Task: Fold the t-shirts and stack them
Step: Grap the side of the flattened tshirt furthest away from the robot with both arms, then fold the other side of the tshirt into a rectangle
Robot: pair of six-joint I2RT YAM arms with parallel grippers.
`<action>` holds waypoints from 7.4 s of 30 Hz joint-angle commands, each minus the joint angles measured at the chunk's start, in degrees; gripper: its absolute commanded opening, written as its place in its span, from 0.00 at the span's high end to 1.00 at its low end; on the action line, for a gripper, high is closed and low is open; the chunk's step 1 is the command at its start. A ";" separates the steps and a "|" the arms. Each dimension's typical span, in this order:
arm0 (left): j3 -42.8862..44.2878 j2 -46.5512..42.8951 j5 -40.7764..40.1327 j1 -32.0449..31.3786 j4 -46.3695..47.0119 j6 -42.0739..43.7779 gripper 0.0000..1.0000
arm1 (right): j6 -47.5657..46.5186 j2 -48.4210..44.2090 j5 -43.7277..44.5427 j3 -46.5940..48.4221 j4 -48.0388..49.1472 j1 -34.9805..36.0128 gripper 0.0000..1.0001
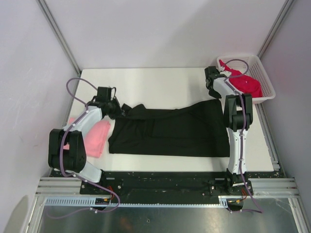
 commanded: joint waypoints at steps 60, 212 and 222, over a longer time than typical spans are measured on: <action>28.53 14.74 2.70 0.42 5.40 1.70 1.00 | 0.01 -38.77 -16.21 -31.59 12.95 -9.40 1.00; -29.32 -24.33 6.36 0.90 -0.08 -9.73 1.00 | -0.59 -52.79 -32.20 -57.54 27.86 18.94 0.68; -30.30 -22.69 5.27 0.86 0.12 -9.58 1.00 | -4.21 -34.12 -33.62 -43.62 32.15 34.97 0.68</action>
